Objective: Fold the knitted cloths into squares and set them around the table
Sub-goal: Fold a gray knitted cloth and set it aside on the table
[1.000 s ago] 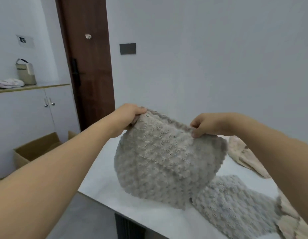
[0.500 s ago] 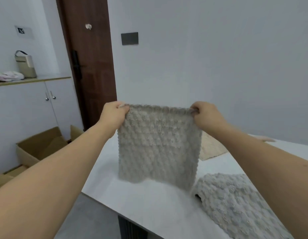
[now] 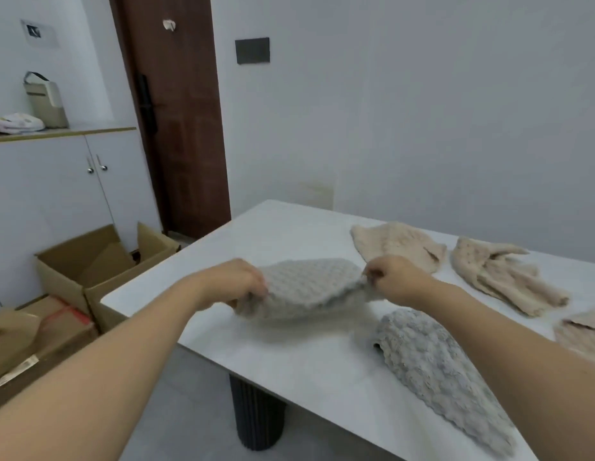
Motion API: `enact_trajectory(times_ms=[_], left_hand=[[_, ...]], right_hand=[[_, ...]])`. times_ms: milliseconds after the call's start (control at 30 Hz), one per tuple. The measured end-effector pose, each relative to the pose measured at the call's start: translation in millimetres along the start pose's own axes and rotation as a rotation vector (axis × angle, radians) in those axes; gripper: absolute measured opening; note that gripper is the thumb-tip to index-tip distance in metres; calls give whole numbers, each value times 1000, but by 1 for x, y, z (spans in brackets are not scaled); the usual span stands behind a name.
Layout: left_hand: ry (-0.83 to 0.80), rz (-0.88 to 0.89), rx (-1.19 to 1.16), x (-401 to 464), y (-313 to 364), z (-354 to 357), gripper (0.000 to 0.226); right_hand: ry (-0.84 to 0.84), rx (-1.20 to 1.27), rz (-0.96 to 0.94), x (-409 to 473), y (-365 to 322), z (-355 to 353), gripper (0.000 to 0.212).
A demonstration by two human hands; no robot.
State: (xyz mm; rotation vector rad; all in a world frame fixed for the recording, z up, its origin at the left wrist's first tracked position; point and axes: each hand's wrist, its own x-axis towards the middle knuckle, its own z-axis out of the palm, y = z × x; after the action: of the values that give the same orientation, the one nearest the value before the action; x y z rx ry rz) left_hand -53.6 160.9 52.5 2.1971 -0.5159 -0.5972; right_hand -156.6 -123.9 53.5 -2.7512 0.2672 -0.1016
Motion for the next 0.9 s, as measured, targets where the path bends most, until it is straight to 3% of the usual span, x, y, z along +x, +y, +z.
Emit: enact_trajectory(times_ms=[100,167,300,467,667,767,900], left_hand=[[-332,-172,115,-11,-30,32,7],[-350,-200,141,-12,-35,40,6],[-141,-165,203,4,-29,30,12],[218,-129,291,53,-42,20,21],[440,-115,528,92,-71,52,24],[625,-1,526,100,-93,68,24],[679,102,426,108,-99,68,17]], right_hand=[[-444,-167,115,-15,16,31,33],[-500,-170,142,-18,21,35,35],[-312,-150,129,4,25,30,20],[-72,-121,78,51,15,35,25],[42,-265,112,98,20,82,27],[267,-270,87,102,39,126,26],[493,-105,-21,102,54,147,27]])
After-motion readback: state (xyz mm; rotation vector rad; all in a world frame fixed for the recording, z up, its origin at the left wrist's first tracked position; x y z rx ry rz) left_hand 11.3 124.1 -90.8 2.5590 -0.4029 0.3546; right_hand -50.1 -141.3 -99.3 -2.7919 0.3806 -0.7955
